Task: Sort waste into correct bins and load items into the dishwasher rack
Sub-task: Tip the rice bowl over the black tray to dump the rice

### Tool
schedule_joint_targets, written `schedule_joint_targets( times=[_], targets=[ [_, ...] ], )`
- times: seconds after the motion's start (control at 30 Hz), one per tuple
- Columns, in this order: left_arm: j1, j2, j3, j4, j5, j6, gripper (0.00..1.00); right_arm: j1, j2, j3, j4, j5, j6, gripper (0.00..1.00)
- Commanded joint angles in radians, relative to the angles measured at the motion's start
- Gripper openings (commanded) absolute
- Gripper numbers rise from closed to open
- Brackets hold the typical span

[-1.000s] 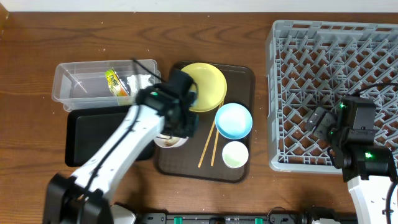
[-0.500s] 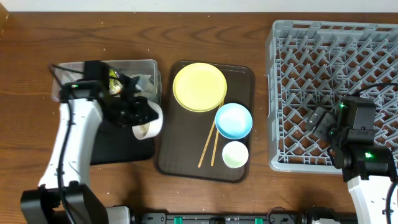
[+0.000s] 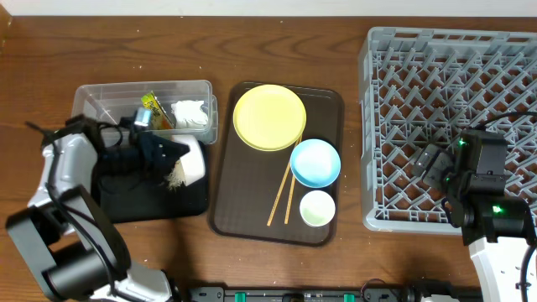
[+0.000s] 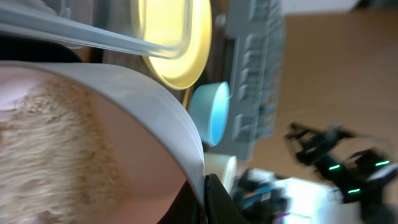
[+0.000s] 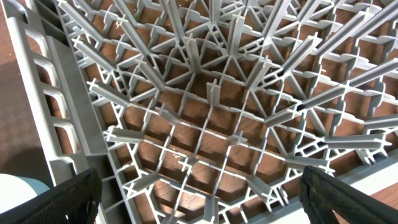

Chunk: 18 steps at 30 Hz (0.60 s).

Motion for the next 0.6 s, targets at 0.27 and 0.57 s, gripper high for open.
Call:
schedule_joint_targets(
  times=[0.27,0.57],
  targets=[
    [0.158,0.072,-0.004,-0.068,0.307,0.031,0.06,-0.013,-0.003,0.017,-0.001,0.003,0.015,0.99],
    [0.189,0.072,-0.004,-0.124,0.332,0.031,0.06,-0.013,-0.003,0.017,-0.001,0.003,0.015,0.99]
  ],
)
